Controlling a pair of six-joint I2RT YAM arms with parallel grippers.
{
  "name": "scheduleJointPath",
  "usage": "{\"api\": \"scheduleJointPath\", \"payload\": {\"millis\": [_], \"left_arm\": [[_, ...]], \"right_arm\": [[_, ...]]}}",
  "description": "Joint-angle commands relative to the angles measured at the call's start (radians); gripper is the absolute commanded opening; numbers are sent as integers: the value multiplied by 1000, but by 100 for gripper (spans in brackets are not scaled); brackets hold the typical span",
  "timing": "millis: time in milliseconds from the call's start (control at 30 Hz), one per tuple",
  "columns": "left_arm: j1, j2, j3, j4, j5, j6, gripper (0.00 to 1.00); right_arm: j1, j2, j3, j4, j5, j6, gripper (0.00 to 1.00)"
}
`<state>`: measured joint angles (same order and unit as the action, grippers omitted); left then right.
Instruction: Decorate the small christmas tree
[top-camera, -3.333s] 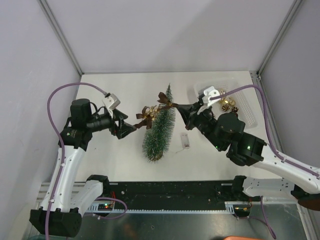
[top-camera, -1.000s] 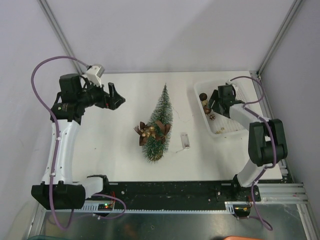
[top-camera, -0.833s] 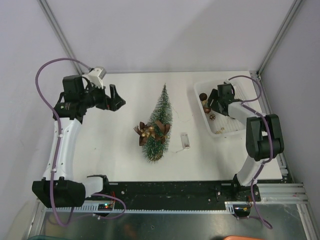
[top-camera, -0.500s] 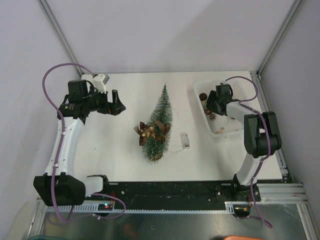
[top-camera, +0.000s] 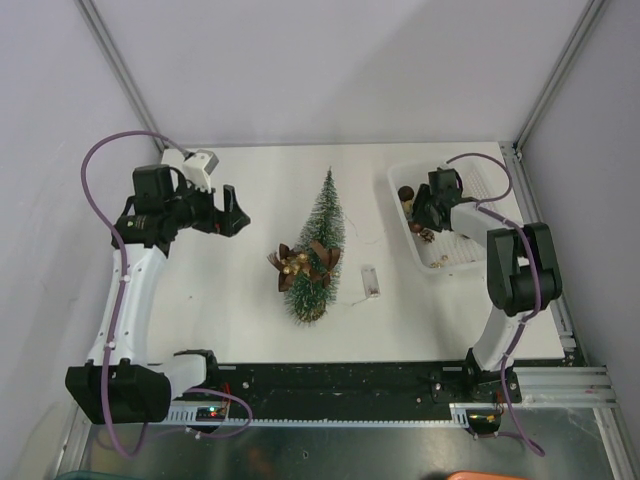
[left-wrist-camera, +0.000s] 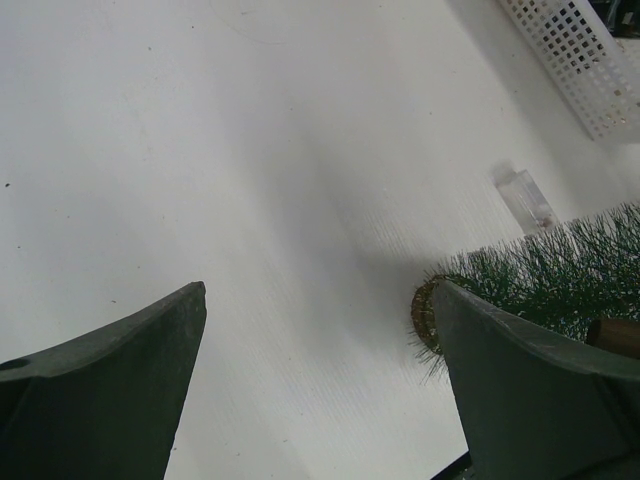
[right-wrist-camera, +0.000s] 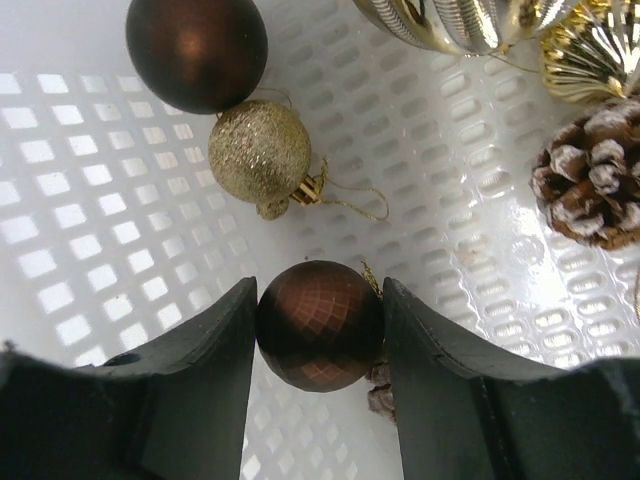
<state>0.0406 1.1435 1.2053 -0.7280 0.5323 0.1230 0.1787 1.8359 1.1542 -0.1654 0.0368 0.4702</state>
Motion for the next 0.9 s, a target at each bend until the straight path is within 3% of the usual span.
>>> {"api": "scheduleJointPath", "payload": {"millis": [0, 233, 467, 700, 867], "left_arm": [[5, -22, -11, 8, 46, 23, 100], [5, -51, -38, 7, 67, 44, 100], [5, -82, -64, 7, 122, 69, 99], [5, -95, -57, 7, 281, 90, 100], [3, -95, -52, 8, 305, 95, 100]], "right_arm": [[16, -148, 38, -67, 20, -12, 32], [25, -431, 36, -154, 39, -32, 31], [25, -642, 59, -134, -200, -10, 32], [68, -690, 80, 108, -569, 95, 37], [140, -663, 81, 334, -752, 136, 42]]}}
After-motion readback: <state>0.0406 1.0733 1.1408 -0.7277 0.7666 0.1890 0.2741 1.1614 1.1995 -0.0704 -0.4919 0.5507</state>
